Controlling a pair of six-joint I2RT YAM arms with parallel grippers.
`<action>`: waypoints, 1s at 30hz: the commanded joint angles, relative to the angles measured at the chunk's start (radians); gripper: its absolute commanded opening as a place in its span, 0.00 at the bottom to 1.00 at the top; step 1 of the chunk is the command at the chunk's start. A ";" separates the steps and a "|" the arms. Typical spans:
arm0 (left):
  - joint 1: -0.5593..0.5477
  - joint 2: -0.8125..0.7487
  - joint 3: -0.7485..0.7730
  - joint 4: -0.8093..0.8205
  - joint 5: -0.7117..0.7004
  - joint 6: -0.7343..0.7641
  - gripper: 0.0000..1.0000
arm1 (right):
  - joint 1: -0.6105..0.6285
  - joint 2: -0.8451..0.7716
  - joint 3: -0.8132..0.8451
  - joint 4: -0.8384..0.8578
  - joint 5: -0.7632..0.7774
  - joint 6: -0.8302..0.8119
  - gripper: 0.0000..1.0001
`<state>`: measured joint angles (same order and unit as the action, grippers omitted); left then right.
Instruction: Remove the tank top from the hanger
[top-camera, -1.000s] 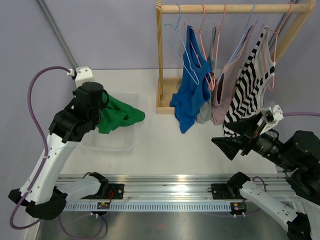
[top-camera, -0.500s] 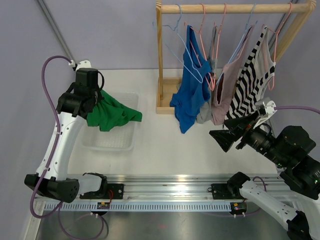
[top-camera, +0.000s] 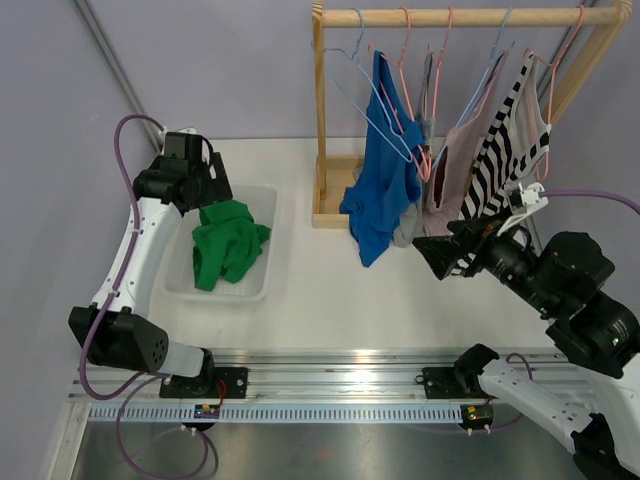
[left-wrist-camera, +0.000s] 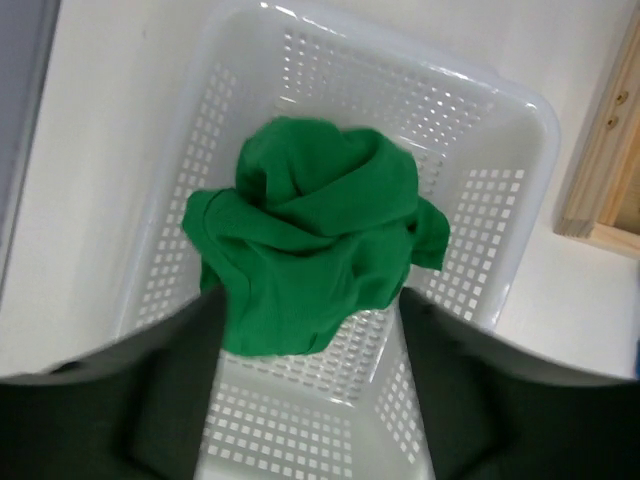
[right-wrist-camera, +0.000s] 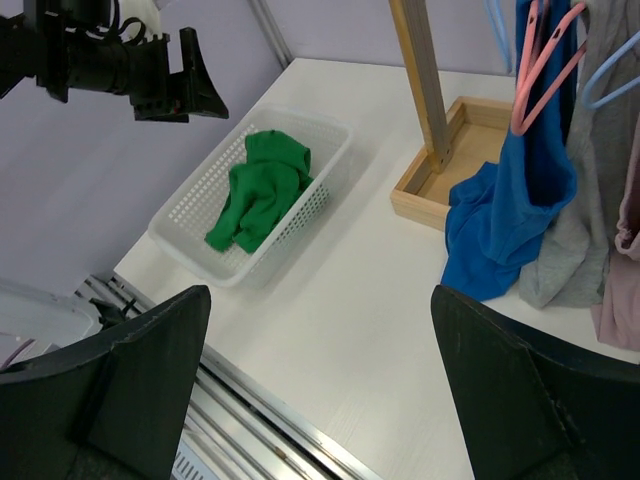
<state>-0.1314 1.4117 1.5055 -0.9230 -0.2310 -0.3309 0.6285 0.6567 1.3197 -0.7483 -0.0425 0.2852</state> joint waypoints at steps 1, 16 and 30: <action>0.003 -0.043 0.009 0.050 0.075 0.001 0.89 | 0.007 0.079 0.075 0.052 0.087 0.022 0.99; -0.050 -0.566 -0.329 0.110 0.208 -0.004 0.99 | 0.005 0.524 0.493 -0.096 0.467 -0.102 0.86; -0.053 -0.717 -0.495 0.139 0.294 0.035 0.99 | -0.096 1.037 1.131 -0.272 0.468 -0.265 0.64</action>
<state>-0.1799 0.7002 1.0195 -0.8318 0.0063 -0.3168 0.5732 1.6329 2.3314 -0.9470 0.4252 0.0635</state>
